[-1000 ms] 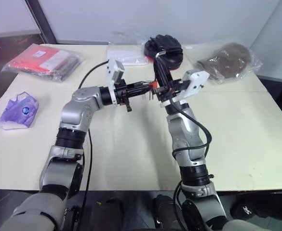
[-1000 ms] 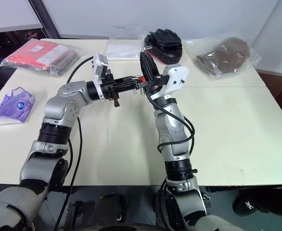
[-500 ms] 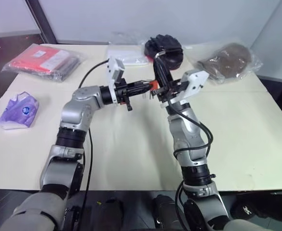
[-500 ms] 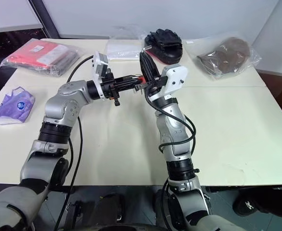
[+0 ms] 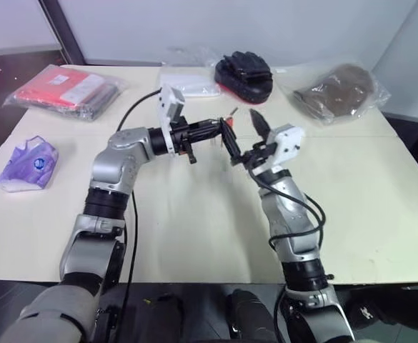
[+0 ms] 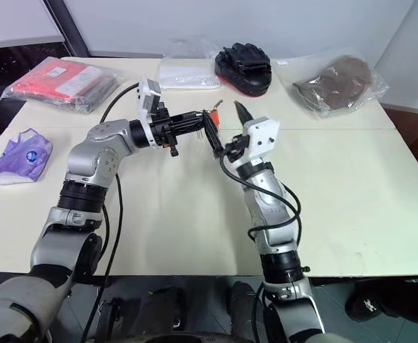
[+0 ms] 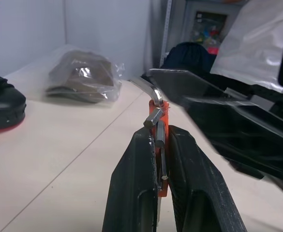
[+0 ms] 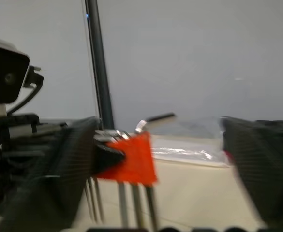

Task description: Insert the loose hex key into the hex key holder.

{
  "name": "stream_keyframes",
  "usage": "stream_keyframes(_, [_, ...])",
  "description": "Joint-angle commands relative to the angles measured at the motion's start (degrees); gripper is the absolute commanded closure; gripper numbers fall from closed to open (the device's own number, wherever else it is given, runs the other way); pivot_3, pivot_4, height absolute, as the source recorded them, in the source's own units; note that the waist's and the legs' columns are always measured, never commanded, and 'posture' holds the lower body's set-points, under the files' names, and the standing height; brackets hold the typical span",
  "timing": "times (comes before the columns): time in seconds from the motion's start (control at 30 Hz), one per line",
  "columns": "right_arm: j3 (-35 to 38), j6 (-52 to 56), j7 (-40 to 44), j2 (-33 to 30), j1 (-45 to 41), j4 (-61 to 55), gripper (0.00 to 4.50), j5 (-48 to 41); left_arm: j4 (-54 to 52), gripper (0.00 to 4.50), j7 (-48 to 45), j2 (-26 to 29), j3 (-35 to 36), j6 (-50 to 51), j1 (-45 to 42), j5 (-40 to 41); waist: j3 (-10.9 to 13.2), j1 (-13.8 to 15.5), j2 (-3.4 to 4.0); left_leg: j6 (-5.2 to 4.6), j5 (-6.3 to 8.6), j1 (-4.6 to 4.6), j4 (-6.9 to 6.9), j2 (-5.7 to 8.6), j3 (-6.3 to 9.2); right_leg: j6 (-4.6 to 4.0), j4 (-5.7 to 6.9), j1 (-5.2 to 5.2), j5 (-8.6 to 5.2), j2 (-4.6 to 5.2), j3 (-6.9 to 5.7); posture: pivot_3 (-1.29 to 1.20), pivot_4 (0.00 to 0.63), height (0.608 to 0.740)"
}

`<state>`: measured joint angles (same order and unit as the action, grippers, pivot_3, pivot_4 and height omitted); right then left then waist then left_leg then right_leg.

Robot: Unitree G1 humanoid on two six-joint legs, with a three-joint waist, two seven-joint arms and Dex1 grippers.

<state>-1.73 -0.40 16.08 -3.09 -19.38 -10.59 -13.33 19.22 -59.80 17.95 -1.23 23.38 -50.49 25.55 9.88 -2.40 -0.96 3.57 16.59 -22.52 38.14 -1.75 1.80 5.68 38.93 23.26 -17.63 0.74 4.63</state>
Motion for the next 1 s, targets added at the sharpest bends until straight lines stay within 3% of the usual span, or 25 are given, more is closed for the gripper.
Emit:
stream_keyframes(0.03, [2.24,2.49,0.55,-3.15,4.59,-9.73,0.06,-2.04,-2.64,4.5,-0.1,-0.12,0.95,-0.63,-0.7,0.89,0.0,0.02,0.0,0.0,0.0,-0.01,0.0,0.0,0.0,0.0,-0.01,0.0,0.0,0.0,0.0,0.0,0.15,0.74])
stream_keyframes(0.17, [6.45,7.21,0.63,-8.45,14.55,-19.82,0.06,-4.17,-2.6,4.5,0.59,-1.42,0.52,1.63,0.08,1.65,0.0,0.08,0.0,0.0,0.0,0.0,0.0,0.01,-0.01,0.0,-0.04,-0.05,0.0,-0.03,0.0,0.0,0.15,0.74])
stream_keyframes(0.37, [12.76,9.88,-0.5,-12.38,25.56,-26.14,0.06,-4.49,-6.09,4.5,5.31,-7.91,-2.21,11.9,6.37,4.24,-0.01,-0.03,0.01,-0.01,0.0,0.03,0.0,0.02,-0.04,0.01,-0.28,-0.23,-0.01,-0.07,0.0,0.0,0.15,0.74])
stream_keyframes(0.63, [13.8,8.96,-2.62,-11.87,31.0,-28.0,0.06,-2.18,0.31,4.5,12.28,-17.28,-3.22,20.55,9.98,3.97,-0.03,0.15,0.04,-0.01,0.01,0.09,0.0,0.03,-0.02,0.01,-0.42,-0.36,-0.01,-0.11,0.0,0.0,0.15,0.74])
stream_keyframes(0.83, [11.78,8.18,-3.61,-11.03,32.47,-28.56,0.06,0.38,8.88,4.5,13.68,-17.92,-2.35,19.89,9.04,2.08,-0.03,-0.01,0.05,-0.02,0.01,0.11,-0.03,0.03,0.0,0.01,-0.57,-0.44,-0.01,-0.12,-0.01,0.0,0.15,0.74])
stream_keyframes(1.0, [10.87,7.52,-3.8,-10.6,32.46,-27.45,0.0,1.33,11.49,2.27,8.94,-13.41,-6.17,12.81,10.01,-3.13,-0.04,0.13,0.05,-0.01,0.01,0.12,-0.06,0.02,0.01,0.01,-0.57,-0.45,-0.01,-0.12,-0.02,0.0,0.15,0.74])
